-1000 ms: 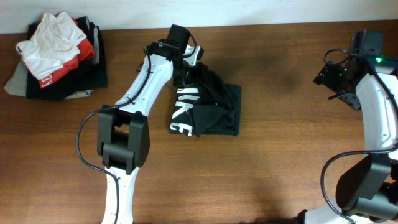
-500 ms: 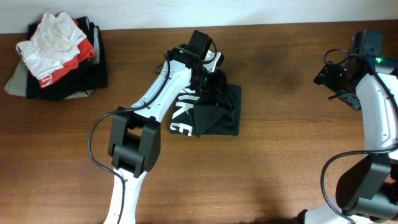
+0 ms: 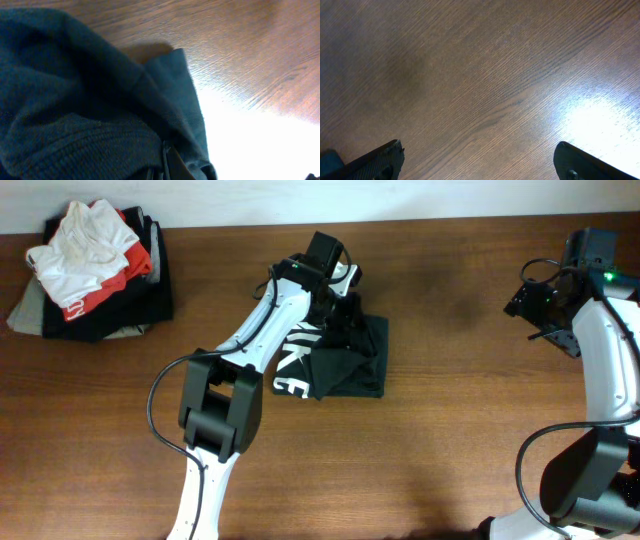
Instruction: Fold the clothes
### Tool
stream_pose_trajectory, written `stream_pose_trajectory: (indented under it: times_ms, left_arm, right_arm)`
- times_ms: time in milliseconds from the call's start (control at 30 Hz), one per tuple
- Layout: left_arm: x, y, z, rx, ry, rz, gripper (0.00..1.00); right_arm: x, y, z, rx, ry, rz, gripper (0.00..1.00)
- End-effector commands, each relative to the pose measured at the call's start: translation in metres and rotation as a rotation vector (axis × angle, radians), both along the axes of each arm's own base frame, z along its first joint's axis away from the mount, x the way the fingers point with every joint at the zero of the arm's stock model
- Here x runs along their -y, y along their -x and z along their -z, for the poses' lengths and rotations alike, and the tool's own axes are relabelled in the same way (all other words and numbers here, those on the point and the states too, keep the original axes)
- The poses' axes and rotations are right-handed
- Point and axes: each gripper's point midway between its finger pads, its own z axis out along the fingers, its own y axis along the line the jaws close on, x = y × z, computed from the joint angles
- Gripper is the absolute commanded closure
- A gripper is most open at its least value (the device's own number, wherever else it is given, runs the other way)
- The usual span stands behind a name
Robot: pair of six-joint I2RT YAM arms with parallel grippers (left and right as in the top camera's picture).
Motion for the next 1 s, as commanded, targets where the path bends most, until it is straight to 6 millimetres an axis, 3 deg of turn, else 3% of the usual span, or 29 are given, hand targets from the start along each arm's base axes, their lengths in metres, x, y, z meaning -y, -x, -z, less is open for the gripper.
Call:
stream_pose_trajectory:
  times_ms: [0, 133, 433, 500, 600, 800, 833, 867, 900, 967]
  left_arm:
    - [0.025, -0.001, -0.021, 0.058, 0.034, 0.047, 0.93]
    - [0.036, 0.001, -0.025, 0.105, -0.005, 0.056, 0.93]
    - [0.077, 0.023, 0.018, 0.11, -0.055, 0.132, 0.95]
    - [0.082, 0.025, 0.019, 0.123, -0.057, 0.145, 0.94]
    - [0.083, 0.019, -0.007, 0.19, -0.061, 0.168, 0.92]
    - [0.052, 0.004, -0.137, 0.314, -0.005, 0.097, 0.74]
    - [0.044, 0.004, -0.156, 0.33, 0.001, 0.085, 0.68]
    - [0.034, 0.005, -0.174, 0.354, 0.003, 0.085, 0.54]
    - [0.027, 0.004, -0.182, 0.371, -0.004, 0.09, 0.45]
    - [0.004, 0.0, -0.192, 0.383, -0.041, 0.062, 0.38]
  right_arm:
    - [0.004, 0.0, 0.001, -0.005, 0.019, 0.014, 0.01]
    - [0.004, 0.0, 0.001, -0.005, 0.019, 0.014, 0.01]
    - [0.004, 0.0, 0.001, -0.005, 0.019, 0.014, 0.01]
    - [0.004, 0.0, 0.001, -0.005, 0.019, 0.014, 0.01]
    - [0.004, 0.0, 0.001, -0.005, 0.019, 0.014, 0.01]
    - [0.004, 0.0, 0.001, -0.005, 0.019, 0.014, 0.01]
    - [0.004, 0.0, 0.001, -0.005, 0.019, 0.014, 0.01]
    - [0.004, 0.0, 0.001, -0.005, 0.019, 0.014, 0.01]
    - [0.004, 0.0, 0.001, -0.005, 0.019, 0.014, 0.01]
    - [0.004, 0.0, 0.001, -0.005, 0.019, 0.014, 0.01]
